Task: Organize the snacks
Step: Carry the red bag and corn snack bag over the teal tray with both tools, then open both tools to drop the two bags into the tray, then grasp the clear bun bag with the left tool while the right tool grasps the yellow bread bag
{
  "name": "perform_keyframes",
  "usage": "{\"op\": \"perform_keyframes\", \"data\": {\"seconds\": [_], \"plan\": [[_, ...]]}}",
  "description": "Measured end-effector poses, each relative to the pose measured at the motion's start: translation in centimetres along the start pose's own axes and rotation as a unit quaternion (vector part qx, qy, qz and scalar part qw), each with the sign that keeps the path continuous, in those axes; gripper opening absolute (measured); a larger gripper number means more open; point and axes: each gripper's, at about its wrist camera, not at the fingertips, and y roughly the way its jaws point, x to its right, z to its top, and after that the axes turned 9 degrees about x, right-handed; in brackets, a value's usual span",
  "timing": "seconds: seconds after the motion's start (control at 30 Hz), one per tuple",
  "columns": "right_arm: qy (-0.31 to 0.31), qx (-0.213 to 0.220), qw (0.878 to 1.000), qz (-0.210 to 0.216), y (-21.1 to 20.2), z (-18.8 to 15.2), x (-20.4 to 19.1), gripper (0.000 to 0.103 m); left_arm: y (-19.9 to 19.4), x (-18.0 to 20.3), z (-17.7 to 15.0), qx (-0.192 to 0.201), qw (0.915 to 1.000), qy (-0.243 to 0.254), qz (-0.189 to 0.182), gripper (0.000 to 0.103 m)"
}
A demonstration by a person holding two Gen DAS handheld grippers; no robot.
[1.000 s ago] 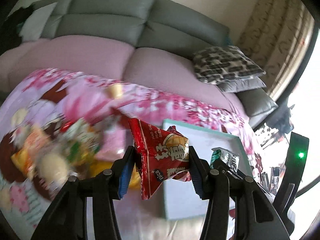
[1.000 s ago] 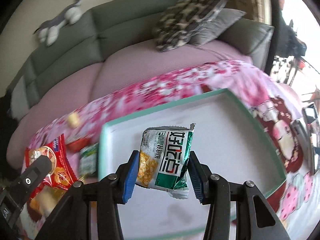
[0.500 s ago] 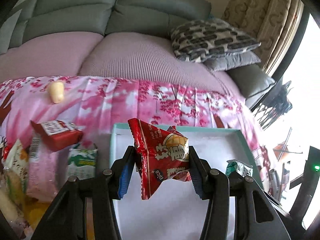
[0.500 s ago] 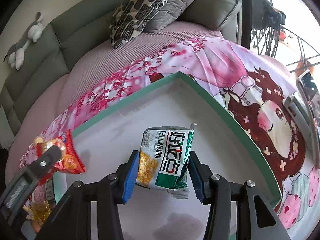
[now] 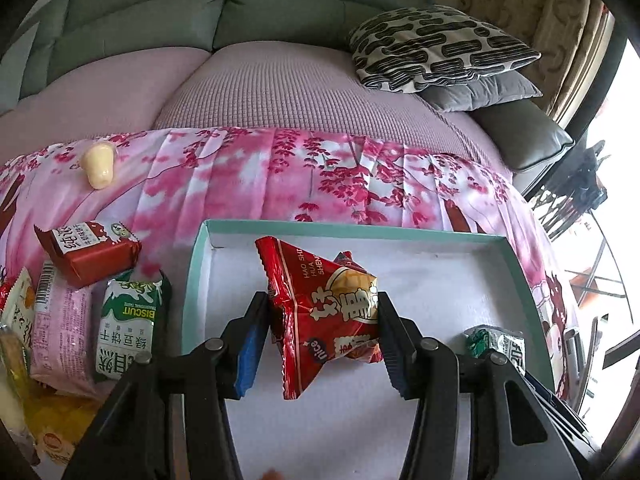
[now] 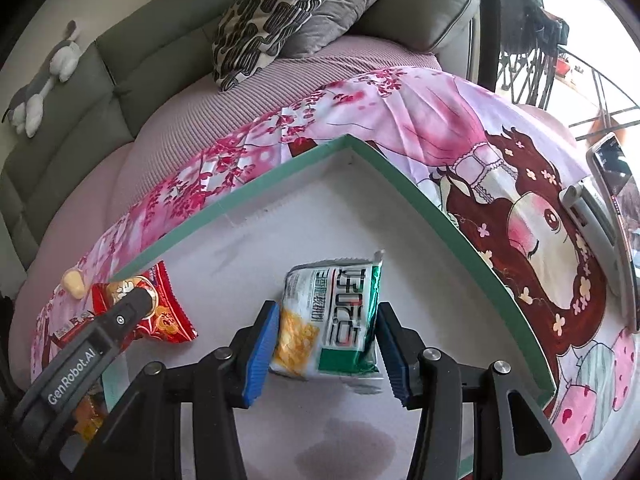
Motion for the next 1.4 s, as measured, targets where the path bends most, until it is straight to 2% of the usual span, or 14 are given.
{"op": "perform_keyframes", "data": {"seconds": [0.17,0.23,0.3,0.47,0.7,0.83,1.0,1.2,1.27,1.33,1.4], "plan": [[-0.009,0.012,1.000,-0.010,-0.4,0.0,-0.2,0.082,-0.2,0.4,-0.1,-0.002,1.0000,0.008,-0.005,0.056],[-0.009,0.013,1.000,-0.009,-0.4,0.0,-0.2,0.086,-0.3,0.2,0.0,0.001,0.9999,0.004,-0.012,0.078],[-0.009,0.013,1.000,-0.009,-0.4,0.0,-0.2,0.087,-1.0,0.0,0.1,0.012,0.9999,0.001,-0.010,0.087],[-0.014,0.016,1.000,-0.011,-0.8,0.1,-0.3,0.089,-2.6,-0.9,0.4,0.027,0.9996,-0.007,0.003,0.088],[-0.028,0.030,0.999,-0.019,-3.0,0.6,-1.0,0.089,-7.1,-3.1,0.8,0.076,0.9965,-0.035,0.011,0.090],[-0.047,0.043,0.998,-0.014,-4.6,0.8,-2.1,0.089,-9.5,-5.2,0.8,0.075,0.9951,-0.046,0.044,0.095],[-0.054,0.036,0.998,0.012,-5.3,0.3,-4.1,0.089,-12.1,-8.0,0.1,0.078,0.9916,-0.068,0.078,0.095],[-0.083,0.021,0.995,0.054,-5.3,-2.0,-8.7,0.091,-15.5,-12.3,-0.8,0.107,0.9812,-0.114,0.113,0.095],[-0.089,0.016,0.993,0.074,-5.3,-2.8,-10.0,0.103,-16.5,-13.7,-1.2,0.116,0.9767,-0.129,0.127,0.096],[-0.098,0.014,0.990,0.099,-5.5,-3.6,-11.5,0.103,-17.5,-15.2,-1.7,0.129,0.9707,-0.144,0.142,0.101],[-0.107,0.012,0.987,0.121,-5.9,-4.3,-13.0,0.103,-18.6,-16.8,-2.5,0.140,0.9637,-0.165,0.156,0.102]]}}
